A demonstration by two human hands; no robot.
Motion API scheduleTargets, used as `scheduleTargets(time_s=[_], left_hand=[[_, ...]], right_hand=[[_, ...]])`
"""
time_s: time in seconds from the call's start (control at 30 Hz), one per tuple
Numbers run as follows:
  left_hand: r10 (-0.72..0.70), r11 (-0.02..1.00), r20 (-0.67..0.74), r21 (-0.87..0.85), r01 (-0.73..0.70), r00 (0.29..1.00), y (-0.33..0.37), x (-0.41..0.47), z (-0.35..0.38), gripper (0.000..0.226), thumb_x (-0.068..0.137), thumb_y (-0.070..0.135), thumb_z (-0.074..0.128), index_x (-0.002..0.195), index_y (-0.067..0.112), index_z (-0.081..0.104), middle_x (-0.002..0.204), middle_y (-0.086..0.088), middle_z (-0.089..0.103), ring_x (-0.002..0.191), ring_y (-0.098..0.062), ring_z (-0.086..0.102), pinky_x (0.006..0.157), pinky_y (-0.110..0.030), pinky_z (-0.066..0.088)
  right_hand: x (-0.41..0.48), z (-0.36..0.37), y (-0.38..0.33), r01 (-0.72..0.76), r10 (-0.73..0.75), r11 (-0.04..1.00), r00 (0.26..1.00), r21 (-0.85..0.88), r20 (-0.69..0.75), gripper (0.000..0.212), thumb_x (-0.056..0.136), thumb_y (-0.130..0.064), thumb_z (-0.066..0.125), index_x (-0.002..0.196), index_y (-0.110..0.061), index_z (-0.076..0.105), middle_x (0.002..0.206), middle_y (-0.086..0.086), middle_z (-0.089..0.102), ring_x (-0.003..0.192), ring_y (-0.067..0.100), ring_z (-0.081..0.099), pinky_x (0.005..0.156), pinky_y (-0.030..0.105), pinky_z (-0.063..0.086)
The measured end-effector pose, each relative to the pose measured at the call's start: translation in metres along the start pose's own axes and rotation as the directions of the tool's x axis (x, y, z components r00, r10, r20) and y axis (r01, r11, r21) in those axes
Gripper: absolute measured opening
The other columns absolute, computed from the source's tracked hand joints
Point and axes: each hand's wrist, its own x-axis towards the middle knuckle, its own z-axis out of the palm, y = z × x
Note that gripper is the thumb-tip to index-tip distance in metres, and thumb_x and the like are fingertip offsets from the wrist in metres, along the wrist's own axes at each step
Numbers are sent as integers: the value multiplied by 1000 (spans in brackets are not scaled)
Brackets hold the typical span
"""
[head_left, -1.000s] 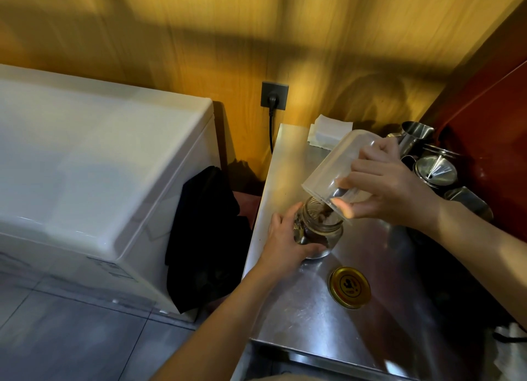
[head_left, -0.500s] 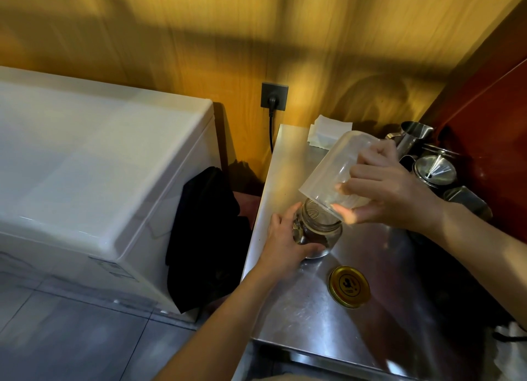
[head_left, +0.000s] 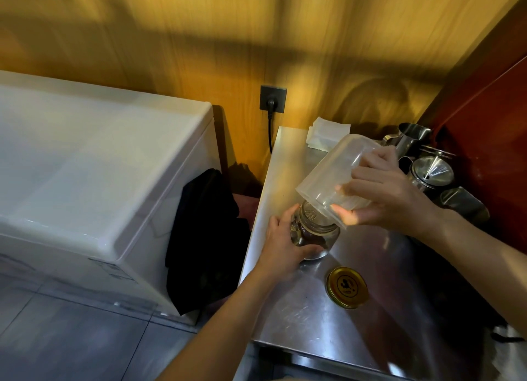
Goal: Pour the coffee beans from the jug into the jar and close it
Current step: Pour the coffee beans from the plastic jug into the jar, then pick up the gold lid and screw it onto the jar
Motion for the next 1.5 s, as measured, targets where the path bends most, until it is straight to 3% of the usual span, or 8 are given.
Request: scheduleTargets(time_s=[0.17,0.3,0.5,0.7,0.9,1.2,1.27,1.5], left_hand=[[-10,1000,-3,4,10,1000,2,-1,0,91,61,34,82,134,43,27,119,6,32,124,-21,36,104,-33,31],[-23,1000,-3,21,23,1000,5,-3,0,92,63,35,82,136,41,26,120,9,28,125,-20,33,104,-32,29],[-11,999,-9,43,11,1000,4,-2,0,94,63,34,82,137,38,26,131,2,30,125,-20,33,101,-29,27],[-15,998,-9,65,16,1000,3,-2,-1,92,61,34,83,134,40,27,120,6,30,123,-22,37,98,-29,31],[24,990,-42,143,-18,999,6,-2,-4,91,60,35,83,134,37,30,128,-2,35,124,-21,31,102,-32,29],[48,981,-32,192,-41,998,2,1,-7,92,60,36,83,135,35,30,134,-5,38,125,-22,31,101,-34,29],[34,982,-26,187,-29,999,1,2,-7,93,60,37,83,135,38,29,133,-5,37,125,-23,30,100,-34,28],[42,983,-33,181,-35,999,-3,2,-6,92,60,38,83,134,39,29,132,-5,37,126,-23,30,100,-33,28]], right_hand=[[-10,1,-4,-323,343,937,924,134,-168,32,73,-28,64,71,3,64,58,12,53,70,13,39,67,36,30],[-31,10,-8,-665,812,569,547,483,-203,23,79,-34,66,74,-15,54,68,10,47,60,11,38,55,24,35],[-75,23,-6,-726,985,119,2,677,-171,33,82,-50,51,66,-22,45,68,-3,49,56,-2,48,53,24,39],[-125,56,-20,-622,958,-115,-275,775,-78,25,93,-37,42,93,-13,47,81,0,54,72,9,52,62,24,42],[-146,73,-35,-676,960,-106,-262,729,-103,18,95,-31,39,94,-13,42,81,-1,51,73,12,50,60,25,40],[-158,71,-52,-729,961,-83,-238,680,-138,36,92,-27,50,120,-7,41,126,22,40,107,25,46,85,35,39],[-163,69,-62,-750,971,-42,-185,660,-149,33,91,-23,51,119,-8,41,124,23,41,108,28,46,88,39,42],[-170,77,-100,-854,989,134,87,502,-117,29,77,-25,63,97,-21,42,99,6,44,87,25,48,72,10,38]])
